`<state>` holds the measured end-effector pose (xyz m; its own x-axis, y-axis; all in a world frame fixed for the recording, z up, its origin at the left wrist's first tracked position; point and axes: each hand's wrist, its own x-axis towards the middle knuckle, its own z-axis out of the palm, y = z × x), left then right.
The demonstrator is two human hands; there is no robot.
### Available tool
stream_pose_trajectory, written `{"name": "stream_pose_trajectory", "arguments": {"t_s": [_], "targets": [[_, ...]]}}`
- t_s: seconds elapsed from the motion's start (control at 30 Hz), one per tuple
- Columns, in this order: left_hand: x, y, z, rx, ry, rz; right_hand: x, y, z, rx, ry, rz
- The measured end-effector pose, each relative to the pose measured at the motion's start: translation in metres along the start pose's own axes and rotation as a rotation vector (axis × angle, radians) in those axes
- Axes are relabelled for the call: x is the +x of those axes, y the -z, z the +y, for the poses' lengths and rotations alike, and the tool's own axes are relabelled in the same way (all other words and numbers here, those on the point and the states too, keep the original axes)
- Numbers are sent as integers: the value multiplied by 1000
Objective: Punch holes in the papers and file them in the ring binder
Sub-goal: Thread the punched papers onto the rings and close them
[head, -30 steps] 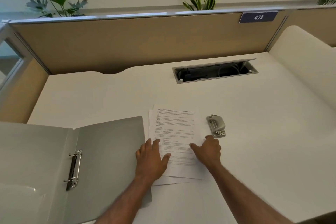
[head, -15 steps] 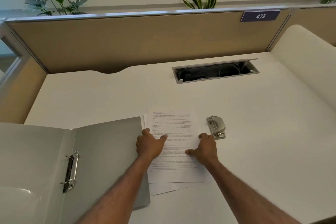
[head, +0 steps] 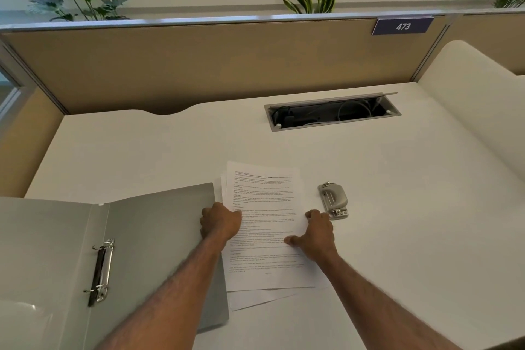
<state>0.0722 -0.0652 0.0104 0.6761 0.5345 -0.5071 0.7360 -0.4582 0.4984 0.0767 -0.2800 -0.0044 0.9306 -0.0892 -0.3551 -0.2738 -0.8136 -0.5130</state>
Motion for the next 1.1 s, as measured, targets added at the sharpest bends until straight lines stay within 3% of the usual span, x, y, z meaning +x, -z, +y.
{"name": "stream_pose_trajectory", "arguments": {"t_s": [0.07, 0.2, 0.37, 0.5, 0.6, 0.87, 1.1], "targets": [[-1, -5, -1, -50, -62, 43, 1, 0, 1, 6, 1, -3], [-4, -15, -4, -435, -175, -1, 5, 0, 5, 35, -1, -9], [-15, -16, -6, -540, -351, -57, 11, 9, 12, 160, 66, 8], [-26, 1, -4, -666, -553, -115, 13, 29, 7, 432, 119, 52], [-40, 23, 6, -745, -698, -73, 11, 54, -11, 747, 216, -15], [-72, 71, 46, -792, -974, 116, -6, 100, -52, 1008, 540, 94], [-68, 40, 19, -781, -844, 145, -17, 79, -40, 927, 500, 157]]}}
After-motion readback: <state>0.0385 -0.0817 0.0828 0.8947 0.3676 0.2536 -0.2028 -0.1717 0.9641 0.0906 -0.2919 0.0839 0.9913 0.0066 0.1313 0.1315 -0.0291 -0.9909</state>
